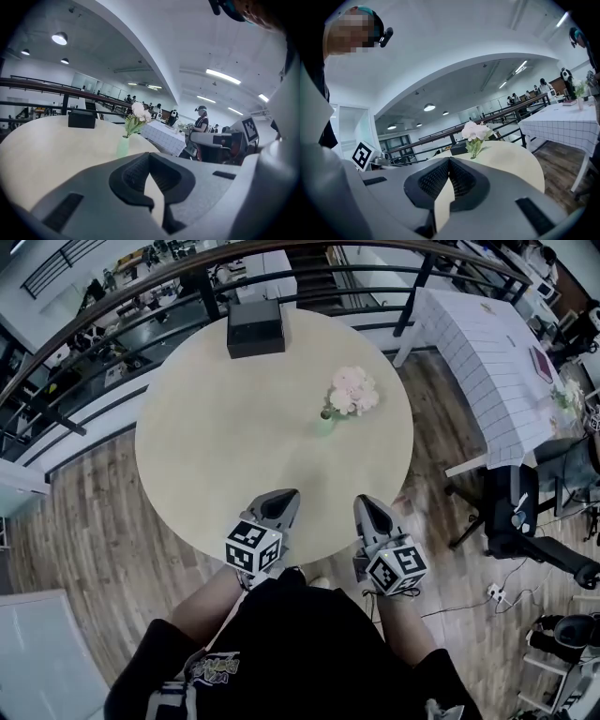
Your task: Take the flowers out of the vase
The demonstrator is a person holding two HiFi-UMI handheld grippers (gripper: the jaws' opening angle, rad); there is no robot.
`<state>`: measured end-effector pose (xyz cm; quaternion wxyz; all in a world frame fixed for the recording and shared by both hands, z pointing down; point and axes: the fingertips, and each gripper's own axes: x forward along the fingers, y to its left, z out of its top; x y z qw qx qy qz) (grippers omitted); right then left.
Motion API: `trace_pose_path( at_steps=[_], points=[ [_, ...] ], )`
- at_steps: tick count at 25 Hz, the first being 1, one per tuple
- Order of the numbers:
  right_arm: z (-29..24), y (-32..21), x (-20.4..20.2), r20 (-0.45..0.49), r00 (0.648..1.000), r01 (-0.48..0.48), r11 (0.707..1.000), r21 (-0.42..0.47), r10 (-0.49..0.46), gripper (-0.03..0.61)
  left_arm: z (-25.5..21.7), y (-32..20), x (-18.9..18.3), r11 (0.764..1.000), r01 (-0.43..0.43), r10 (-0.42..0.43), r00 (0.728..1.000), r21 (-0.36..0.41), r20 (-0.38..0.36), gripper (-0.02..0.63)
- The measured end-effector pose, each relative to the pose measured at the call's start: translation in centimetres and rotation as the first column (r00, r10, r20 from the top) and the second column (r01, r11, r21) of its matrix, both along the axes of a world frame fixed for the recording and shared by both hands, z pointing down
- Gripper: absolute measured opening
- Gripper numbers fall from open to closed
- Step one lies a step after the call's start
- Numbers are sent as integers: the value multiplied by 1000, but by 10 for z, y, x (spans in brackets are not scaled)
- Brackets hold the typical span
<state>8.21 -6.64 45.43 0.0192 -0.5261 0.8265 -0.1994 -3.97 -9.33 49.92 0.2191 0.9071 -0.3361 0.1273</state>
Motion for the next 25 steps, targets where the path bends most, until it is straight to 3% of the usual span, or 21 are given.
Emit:
trace_pose_path(
  at_steps=[14,25],
  points=[
    [12,-63,-15,-52,998,21,1000,-5,-21,21,23,-62,-1,1000,-2,2,1000,20,15,6],
    [43,-102,2,-67,992,103,992,-67,-108,21,45,-103,23,995,74,-77,996,64,47,12]
  ],
)
